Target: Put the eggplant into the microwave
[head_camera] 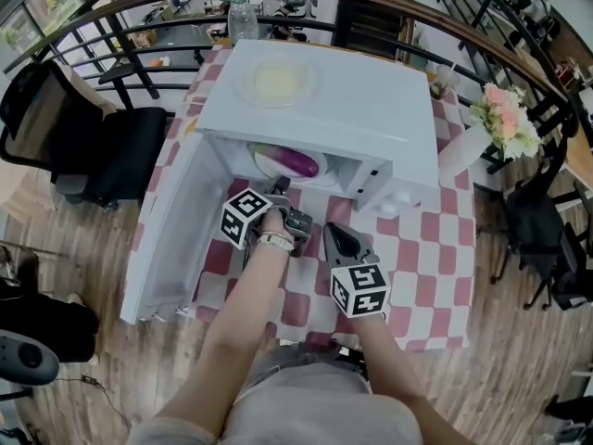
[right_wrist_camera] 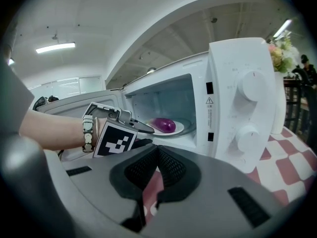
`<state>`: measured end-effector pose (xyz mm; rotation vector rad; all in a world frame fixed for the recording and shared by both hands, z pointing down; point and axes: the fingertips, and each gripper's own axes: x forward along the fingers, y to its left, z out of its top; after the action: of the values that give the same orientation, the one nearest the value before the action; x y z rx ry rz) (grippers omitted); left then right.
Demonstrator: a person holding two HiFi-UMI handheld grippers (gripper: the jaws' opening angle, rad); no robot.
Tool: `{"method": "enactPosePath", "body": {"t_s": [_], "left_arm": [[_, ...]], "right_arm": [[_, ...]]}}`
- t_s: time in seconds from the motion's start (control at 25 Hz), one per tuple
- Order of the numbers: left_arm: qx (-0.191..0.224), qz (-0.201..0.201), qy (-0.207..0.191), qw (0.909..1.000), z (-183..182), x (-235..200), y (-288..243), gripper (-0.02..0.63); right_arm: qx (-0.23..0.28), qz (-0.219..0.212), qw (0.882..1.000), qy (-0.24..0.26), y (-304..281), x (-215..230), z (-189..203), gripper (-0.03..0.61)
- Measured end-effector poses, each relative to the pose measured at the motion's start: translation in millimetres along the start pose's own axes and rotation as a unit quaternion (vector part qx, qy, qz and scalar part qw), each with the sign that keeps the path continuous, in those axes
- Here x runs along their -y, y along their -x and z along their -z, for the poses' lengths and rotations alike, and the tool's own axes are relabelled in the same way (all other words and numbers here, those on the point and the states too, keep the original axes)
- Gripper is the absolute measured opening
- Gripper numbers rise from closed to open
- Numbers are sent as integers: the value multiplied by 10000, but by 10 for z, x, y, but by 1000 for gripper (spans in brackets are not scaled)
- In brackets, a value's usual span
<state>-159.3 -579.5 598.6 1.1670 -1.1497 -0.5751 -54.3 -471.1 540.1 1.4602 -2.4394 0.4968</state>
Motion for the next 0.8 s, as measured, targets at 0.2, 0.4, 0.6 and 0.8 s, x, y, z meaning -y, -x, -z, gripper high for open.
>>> {"method": "enactPosePath", "body": {"t_s": [0.2,0.4,0.6,0.8], "left_arm": [[-43,19,116,9999,26,-87,-12,158],[-75,-25,226,9997,15,-116,-110,202],[-165,-156,223,9995,-14,-119,-220,241],[-262,-280,132,9992,-17,-92,-318,255]], "right_arm": [[-21,26,10000,-87,15,-3,62,23],[-2,22,9999,-135,-10,15,51,23],[-14,66,9998,-204,-46,85,41,23],[3,63,9998,-212,-101,124,4,23]]}}
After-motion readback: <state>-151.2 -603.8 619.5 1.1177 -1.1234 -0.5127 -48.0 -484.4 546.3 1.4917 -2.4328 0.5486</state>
